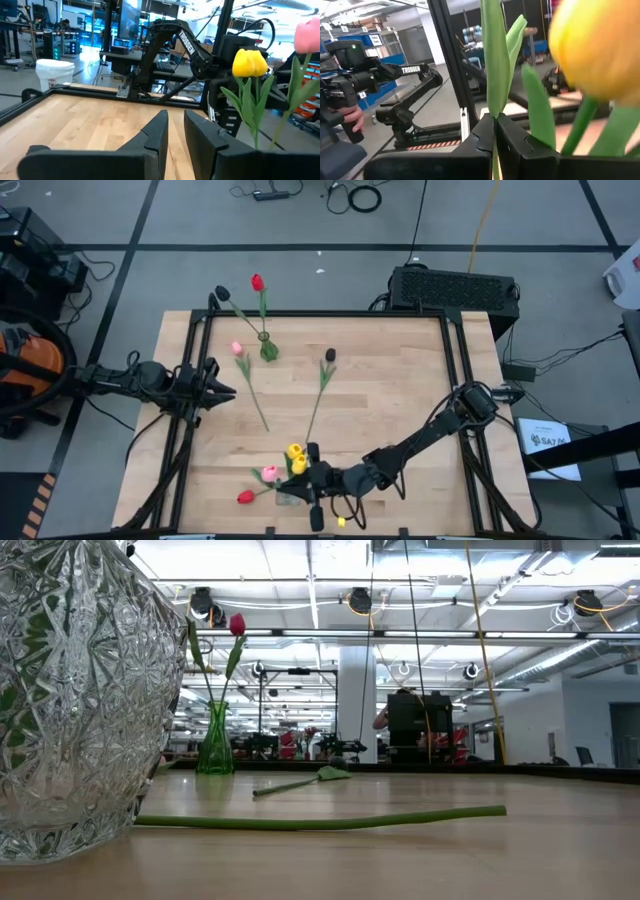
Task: Sort flowers into vase by color
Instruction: Put the right pink flower into the transparent vase, then put the pink flower into the transparent vase
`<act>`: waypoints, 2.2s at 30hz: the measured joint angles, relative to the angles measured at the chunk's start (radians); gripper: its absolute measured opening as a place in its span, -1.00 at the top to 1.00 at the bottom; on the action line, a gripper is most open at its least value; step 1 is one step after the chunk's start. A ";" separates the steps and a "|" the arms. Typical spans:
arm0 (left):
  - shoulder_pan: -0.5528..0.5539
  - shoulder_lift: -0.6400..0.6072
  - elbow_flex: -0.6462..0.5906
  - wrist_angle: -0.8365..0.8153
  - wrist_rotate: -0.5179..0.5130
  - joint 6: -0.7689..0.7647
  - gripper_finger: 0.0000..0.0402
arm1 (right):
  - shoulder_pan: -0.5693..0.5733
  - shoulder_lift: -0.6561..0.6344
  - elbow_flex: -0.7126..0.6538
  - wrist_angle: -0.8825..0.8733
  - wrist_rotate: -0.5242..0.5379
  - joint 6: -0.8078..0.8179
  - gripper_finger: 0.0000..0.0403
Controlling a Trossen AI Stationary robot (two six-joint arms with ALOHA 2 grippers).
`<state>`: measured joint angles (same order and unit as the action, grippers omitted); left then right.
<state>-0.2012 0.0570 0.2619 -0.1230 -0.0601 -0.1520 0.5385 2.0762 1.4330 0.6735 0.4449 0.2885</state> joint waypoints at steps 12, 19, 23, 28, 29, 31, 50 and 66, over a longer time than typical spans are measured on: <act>0.000 0.000 0.000 0.000 0.000 0.000 0.66 | 0.002 0.000 0.000 -0.026 -0.001 0.041 0.59; -0.004 0.000 0.000 0.001 0.001 -0.003 0.66 | 0.020 -0.062 0.000 -0.185 -0.007 0.044 0.53; -0.005 0.000 0.000 0.000 0.004 -0.022 0.66 | 0.036 -0.148 0.000 -0.371 -0.006 0.052 0.53; -0.005 0.000 0.000 -0.015 0.004 -0.142 0.66 | 0.050 -0.269 0.000 -0.633 -0.001 0.208 0.54; -0.005 0.000 0.000 -0.030 0.004 -0.175 0.66 | 0.052 -0.292 0.000 -0.698 0.000 0.250 0.55; -0.005 0.003 0.000 -0.063 0.003 -0.260 0.66 | 0.053 -0.329 0.000 -0.824 -0.001 0.341 0.56; -0.053 0.212 0.000 -0.135 -0.238 -0.748 0.94 | 0.058 -0.415 0.000 -1.673 -0.002 1.052 0.73; -0.052 0.224 0.000 -0.130 -0.263 -0.784 0.90 | -0.124 -0.412 -0.183 -1.453 -0.138 1.287 0.89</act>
<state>-0.2535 0.2813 0.2619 -0.2535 -0.3227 -0.9357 0.4149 1.6638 1.2495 -0.7796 0.3065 1.5757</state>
